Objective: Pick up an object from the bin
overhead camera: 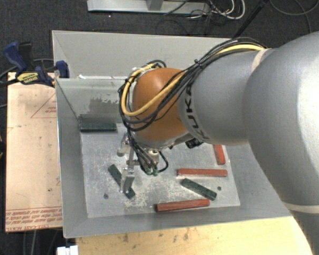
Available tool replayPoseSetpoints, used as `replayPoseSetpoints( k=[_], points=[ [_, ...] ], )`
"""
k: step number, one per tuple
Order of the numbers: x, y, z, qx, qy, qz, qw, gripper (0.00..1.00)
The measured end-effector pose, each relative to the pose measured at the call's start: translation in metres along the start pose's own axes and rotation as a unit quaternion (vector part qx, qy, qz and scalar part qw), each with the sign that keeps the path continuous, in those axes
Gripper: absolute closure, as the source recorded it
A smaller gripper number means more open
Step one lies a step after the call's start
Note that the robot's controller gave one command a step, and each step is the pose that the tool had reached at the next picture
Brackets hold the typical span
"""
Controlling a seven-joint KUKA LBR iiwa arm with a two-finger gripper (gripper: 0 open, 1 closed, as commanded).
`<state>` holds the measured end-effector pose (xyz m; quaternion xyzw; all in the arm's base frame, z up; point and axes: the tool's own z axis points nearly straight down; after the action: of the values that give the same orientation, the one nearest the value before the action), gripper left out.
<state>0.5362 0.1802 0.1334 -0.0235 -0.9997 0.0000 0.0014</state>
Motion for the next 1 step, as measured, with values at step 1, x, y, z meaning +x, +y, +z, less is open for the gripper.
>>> replayPoseSetpoints(
  k=[1],
  points=[
    [-0.0088,-0.0027,0.004,-0.001,-0.0021,-0.033,0.9994,0.0]
  ],
)
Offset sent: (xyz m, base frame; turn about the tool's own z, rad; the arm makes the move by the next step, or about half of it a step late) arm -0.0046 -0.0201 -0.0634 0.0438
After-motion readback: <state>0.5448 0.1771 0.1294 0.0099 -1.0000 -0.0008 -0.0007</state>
